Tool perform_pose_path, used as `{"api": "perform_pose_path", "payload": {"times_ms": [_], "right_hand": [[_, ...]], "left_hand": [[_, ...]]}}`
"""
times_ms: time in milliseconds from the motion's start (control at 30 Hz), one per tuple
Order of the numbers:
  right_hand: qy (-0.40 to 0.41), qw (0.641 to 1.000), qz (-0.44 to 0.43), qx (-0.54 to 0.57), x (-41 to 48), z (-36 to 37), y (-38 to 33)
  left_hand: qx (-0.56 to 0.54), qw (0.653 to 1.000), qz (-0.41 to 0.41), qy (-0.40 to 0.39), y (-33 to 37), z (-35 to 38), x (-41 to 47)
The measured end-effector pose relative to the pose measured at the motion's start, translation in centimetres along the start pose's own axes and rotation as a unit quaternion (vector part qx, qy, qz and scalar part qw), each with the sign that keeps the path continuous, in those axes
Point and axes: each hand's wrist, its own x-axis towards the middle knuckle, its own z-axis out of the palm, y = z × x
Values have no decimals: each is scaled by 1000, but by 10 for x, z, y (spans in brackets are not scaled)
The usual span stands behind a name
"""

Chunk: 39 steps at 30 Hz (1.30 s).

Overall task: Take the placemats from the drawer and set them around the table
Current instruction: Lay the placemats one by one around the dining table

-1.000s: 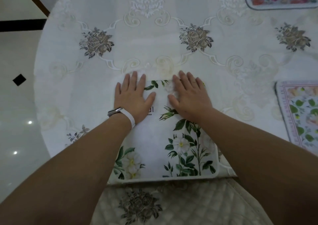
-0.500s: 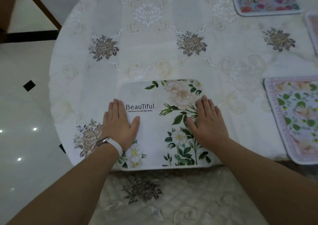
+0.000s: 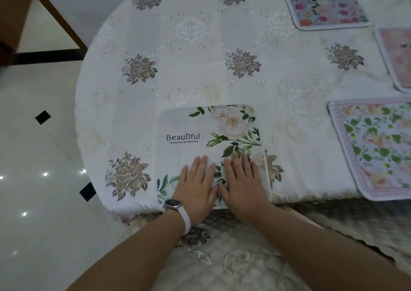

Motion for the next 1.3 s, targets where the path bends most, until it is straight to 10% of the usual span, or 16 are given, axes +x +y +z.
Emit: {"api": "perform_pose_path", "payload": {"times_ms": [267, 800, 1300], "right_hand": [[4, 995, -93, -47, 5, -10, 45], [-1, 999, 40, -11, 59, -49, 77], [48, 997, -59, -5, 11, -153, 30]], "left_hand": [[19, 1000, -11, 9, -12, 1, -2], [-17, 994, -107, 31, -98, -39, 28], [6, 991, -73, 109, -21, -125, -17]]}}
